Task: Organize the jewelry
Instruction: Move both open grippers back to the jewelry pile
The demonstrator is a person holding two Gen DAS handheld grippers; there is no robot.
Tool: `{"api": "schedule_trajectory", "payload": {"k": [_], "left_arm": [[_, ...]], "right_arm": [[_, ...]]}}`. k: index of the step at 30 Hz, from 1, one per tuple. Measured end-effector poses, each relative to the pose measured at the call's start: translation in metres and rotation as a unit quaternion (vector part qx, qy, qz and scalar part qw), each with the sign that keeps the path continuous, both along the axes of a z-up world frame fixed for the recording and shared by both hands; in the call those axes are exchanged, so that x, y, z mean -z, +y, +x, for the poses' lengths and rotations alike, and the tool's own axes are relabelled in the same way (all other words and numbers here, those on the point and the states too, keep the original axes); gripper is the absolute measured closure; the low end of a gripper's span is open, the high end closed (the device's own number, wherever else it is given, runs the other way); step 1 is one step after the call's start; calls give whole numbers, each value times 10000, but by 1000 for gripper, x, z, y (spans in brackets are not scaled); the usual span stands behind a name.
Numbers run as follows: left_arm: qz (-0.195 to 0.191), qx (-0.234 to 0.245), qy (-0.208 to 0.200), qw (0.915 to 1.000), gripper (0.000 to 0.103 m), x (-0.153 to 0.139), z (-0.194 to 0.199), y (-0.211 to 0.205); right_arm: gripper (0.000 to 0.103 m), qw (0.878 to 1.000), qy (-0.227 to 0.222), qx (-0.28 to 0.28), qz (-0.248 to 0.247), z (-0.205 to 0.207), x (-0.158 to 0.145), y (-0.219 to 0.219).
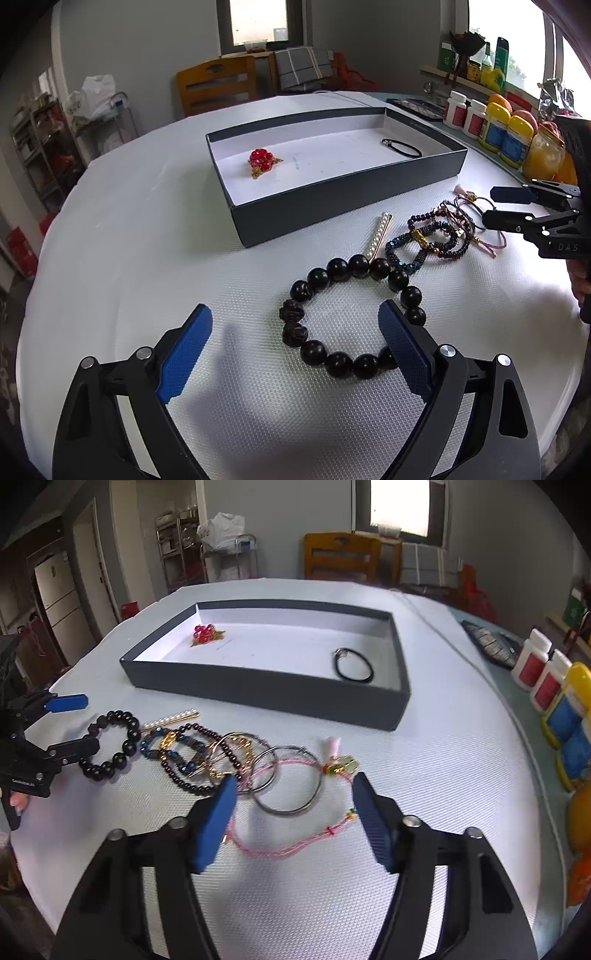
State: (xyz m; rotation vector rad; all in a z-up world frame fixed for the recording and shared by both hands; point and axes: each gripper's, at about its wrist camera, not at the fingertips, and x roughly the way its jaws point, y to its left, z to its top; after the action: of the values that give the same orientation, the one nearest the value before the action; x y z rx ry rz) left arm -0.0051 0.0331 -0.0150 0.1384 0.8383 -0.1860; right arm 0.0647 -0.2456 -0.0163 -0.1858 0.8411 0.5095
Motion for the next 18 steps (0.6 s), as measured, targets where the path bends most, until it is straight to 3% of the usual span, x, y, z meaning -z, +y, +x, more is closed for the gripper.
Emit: {"api": "schedule_trajectory", "payload": {"k": [3,14,18], "left_arm": [[36,52,21,10000,9,1,0,-2],[-20,120,158,9998,12,4,4,-1],[-9,195,171,9997,17,5,4,-4]], "right_arm": [[51,10000,77,-4,-22,1,3,2],[50,9994,292,154,73,11,8,3],[48,9994,284,193,37,14,7,5]]}}
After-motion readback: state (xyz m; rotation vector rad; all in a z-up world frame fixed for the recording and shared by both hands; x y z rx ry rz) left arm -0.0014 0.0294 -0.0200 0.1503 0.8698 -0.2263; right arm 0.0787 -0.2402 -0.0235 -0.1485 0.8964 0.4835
